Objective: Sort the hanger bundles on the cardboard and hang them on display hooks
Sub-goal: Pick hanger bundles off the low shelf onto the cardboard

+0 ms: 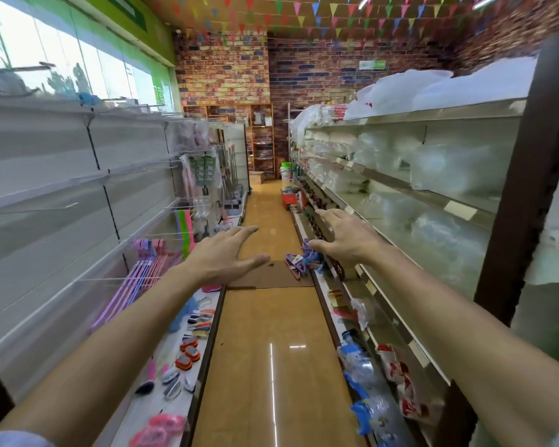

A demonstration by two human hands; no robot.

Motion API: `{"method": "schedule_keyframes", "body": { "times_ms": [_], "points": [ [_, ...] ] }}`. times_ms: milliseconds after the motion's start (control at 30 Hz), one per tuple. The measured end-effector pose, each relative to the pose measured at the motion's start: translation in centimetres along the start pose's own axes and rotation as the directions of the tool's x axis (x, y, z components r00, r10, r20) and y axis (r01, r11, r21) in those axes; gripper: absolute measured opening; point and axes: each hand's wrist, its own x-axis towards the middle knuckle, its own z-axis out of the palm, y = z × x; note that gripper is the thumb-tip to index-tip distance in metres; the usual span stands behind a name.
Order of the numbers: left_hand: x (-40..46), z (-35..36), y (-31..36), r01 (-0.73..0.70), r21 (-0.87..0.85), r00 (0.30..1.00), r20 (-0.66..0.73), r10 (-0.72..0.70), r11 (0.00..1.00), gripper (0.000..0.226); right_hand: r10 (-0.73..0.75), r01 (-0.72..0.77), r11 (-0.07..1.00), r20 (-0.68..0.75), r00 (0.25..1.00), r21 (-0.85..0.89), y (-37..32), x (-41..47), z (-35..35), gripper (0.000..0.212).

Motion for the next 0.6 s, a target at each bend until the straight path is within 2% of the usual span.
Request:
{"method": "schedule_keyframes", "body": {
  "times_ms": [333, 600],
  "points": [
    [15.9, 4.7, -6.1, 0.083, -0.029, 0.996, 0.036, -0.082, 0.996, 0.088, 0.009, -0.009, 0.998, 0.006, 1.0, 0.063, 5.0, 16.6, 4.4, 0.086],
    [26.8, 8.7, -10.9, 0.101, -0.037, 0.994, 0.045, -0.1, 0.994, 0.088, -0.013, 0.013, 1.0, 0.013, 1.0, 0.012, 8.0, 28.9, 7.8, 0.086]
  ]
}}
